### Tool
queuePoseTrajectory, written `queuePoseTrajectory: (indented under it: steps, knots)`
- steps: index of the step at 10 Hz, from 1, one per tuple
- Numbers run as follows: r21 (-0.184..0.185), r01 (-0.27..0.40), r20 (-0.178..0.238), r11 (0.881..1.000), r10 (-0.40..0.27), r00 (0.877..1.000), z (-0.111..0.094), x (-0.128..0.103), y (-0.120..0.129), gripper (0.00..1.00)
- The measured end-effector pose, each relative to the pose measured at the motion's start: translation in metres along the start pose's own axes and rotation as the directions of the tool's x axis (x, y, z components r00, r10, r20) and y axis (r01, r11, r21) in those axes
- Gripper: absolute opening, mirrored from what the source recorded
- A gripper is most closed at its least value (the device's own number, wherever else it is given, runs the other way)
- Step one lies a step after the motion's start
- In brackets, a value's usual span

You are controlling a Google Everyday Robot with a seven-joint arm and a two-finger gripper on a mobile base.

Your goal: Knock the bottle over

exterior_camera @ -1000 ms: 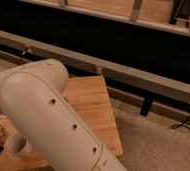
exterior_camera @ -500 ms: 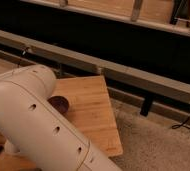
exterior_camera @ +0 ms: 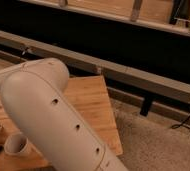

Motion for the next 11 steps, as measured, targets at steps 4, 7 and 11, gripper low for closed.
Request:
queuePoseTrajectory:
  steps: [4,7,11]
  knots:
    - [-0.118,-0.081,0.291,0.99,0.112,0.95,-0.048,0.003,0.004,0.65]
    - [-0.152,-0.078,0.283,0.985,0.119,0.952,-0.052,0.045,0.011,0.65]
    - [-0.13,-0.019,0.063,0.991,0.028,0.998,-0.026,0.111,0.017,0.65]
